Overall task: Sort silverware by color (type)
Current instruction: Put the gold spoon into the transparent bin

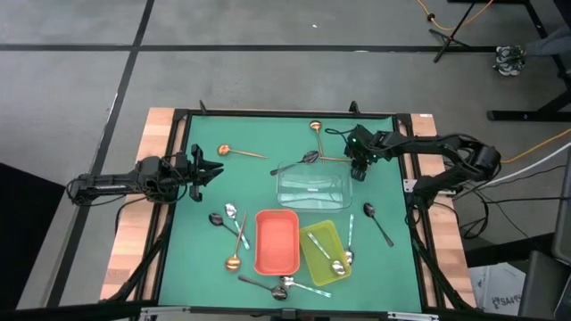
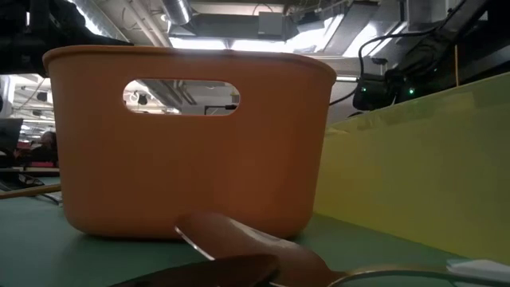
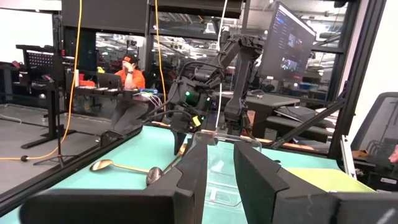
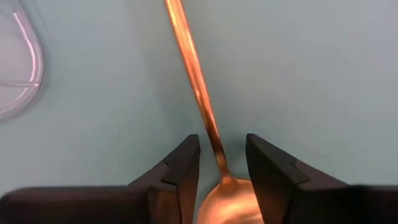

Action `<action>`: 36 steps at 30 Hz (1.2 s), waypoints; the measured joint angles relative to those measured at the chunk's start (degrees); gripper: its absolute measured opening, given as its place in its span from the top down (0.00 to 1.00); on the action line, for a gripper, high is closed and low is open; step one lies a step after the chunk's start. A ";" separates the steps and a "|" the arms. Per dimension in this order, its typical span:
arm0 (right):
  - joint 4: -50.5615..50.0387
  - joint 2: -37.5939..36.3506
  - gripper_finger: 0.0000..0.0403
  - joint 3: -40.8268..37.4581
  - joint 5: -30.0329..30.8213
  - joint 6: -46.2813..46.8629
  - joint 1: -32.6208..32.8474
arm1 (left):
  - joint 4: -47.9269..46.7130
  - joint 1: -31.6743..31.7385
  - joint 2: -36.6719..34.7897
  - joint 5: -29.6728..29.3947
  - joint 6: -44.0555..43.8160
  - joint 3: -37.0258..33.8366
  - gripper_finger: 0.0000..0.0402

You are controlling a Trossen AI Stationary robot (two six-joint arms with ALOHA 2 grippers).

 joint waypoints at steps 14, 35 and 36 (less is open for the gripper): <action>0.24 0.11 0.99 -0.09 0.30 0.06 0.04 | 0.00 0.00 0.00 0.02 -0.18 0.00 0.82; 0.52 -9.01 1.00 -0.42 5.59 0.74 -0.11 | 0.65 -0.02 0.02 0.02 -0.47 -0.01 0.82; 0.64 -9.89 1.00 -0.39 5.90 0.74 -0.09 | 0.66 -0.02 0.01 0.02 -0.49 0.00 0.82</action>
